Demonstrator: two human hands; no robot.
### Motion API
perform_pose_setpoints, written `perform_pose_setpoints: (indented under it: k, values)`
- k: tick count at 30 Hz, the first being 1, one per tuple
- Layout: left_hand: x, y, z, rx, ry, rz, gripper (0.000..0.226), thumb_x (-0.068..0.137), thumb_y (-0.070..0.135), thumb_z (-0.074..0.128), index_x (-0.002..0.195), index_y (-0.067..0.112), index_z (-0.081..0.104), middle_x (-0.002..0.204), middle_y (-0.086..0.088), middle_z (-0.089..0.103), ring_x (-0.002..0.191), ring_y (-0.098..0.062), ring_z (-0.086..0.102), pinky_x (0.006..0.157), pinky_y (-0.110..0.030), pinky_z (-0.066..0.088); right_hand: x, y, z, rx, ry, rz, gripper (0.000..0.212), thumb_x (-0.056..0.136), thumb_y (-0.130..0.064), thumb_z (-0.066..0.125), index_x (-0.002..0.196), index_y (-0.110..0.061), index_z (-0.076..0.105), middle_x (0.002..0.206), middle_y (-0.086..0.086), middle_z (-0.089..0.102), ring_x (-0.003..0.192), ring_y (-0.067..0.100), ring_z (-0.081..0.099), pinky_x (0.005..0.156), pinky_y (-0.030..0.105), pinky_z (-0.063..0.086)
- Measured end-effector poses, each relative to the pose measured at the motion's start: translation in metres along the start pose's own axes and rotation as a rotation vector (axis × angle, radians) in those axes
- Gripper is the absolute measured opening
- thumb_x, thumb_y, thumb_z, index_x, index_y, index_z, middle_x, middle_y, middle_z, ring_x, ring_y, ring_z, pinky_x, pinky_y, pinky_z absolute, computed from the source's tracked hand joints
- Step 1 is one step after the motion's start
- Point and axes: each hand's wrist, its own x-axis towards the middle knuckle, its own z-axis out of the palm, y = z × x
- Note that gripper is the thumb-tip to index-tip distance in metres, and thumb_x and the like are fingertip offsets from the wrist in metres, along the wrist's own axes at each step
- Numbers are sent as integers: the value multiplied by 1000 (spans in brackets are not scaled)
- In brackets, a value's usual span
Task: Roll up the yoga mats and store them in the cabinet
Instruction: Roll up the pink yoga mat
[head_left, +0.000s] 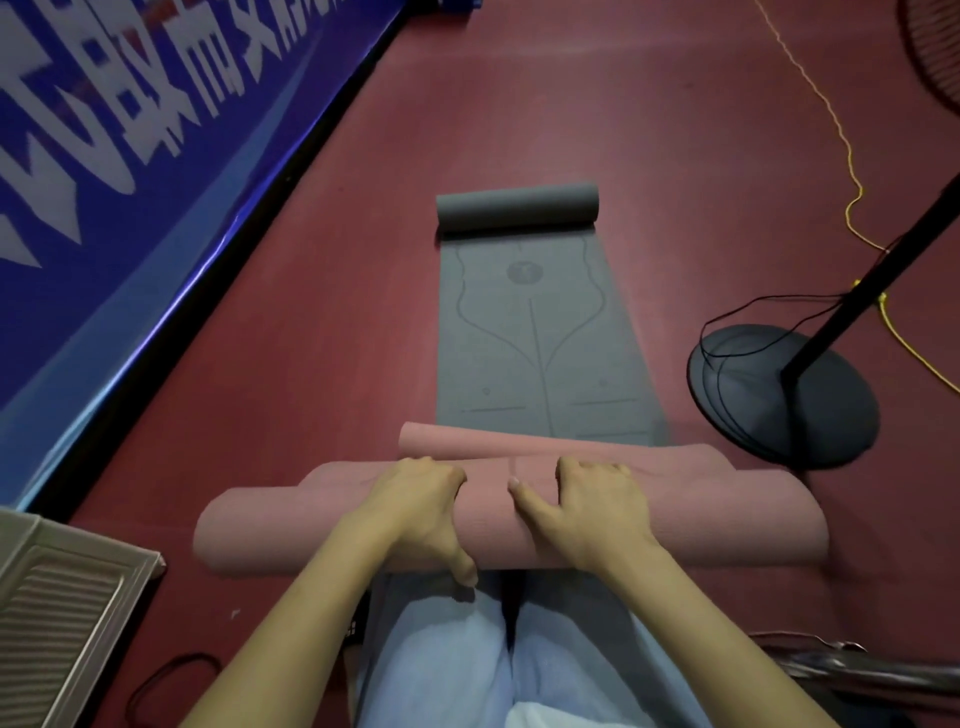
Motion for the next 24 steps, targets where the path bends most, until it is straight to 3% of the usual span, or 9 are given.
perform_pose_setpoints:
  k: [3, 10, 13, 15, 16, 19, 24]
  values:
    - [-11, 5, -3, -79, -93, 12, 86, 29, 81, 78, 96, 28, 63, 84, 11, 65, 77, -15, 62, 72, -38, 58, -10, 2, -14, -22, -98, 4, 78, 90, -81, 27, 104, -16, 67, 112, 12, 71, 107, 34, 64, 87, 39, 43]
    - [-26, 10, 10, -182, -160, 27, 88, 29, 81, 81, 96, 27, 63, 89, 12, 67, 81, -15, 63, 74, -36, 57, -28, 3, -24, -101, -231, -63, 77, 95, -77, 19, 110, -15, 62, 117, 12, 70, 110, 33, 64, 86, 40, 40]
    - [-17, 2, 14, -282, -194, 26, 104, 32, 78, 85, 120, 28, 63, 116, 13, 67, 102, -14, 63, 88, -32, 54, -15, 3, -16, -93, -234, -56, 78, 94, -79, 18, 107, -18, 64, 116, 10, 71, 110, 31, 64, 85, 39, 41]
    - [-7, -7, 16, -389, -174, 66, 118, 33, 71, 91, 138, 33, 53, 132, 17, 54, 118, -7, 52, 102, -31, 47, -4, 3, -9, -55, -232, -40, 72, 93, -79, 21, 103, -21, 64, 115, 7, 71, 109, 30, 65, 81, 39, 41]
    - [-1, -12, 15, -429, -143, 89, 118, 34, 69, 93, 139, 36, 50, 131, 19, 48, 120, -5, 45, 105, -31, 45, 2, 3, -7, -16, -216, -26, 65, 94, -76, 25, 102, -23, 62, 113, 5, 71, 108, 30, 64, 79, 39, 40]
    - [16, -22, 10, -488, -78, 134, 107, 31, 68, 94, 126, 42, 50, 120, 19, 43, 115, -3, 40, 103, -34, 45, 19, 7, -3, 107, -132, 19, 44, 96, -61, 40, 101, -20, 55, 110, 4, 64, 109, 29, 58, 77, 39, 38]
    - [33, -32, 17, -515, -24, 189, 92, 32, 69, 92, 110, 42, 52, 114, 16, 47, 110, -5, 42, 97, -33, 46, 25, 7, -2, 68, -68, 35, 48, 98, -53, 41, 99, -12, 66, 110, 9, 64, 111, 30, 53, 92, 40, 40]
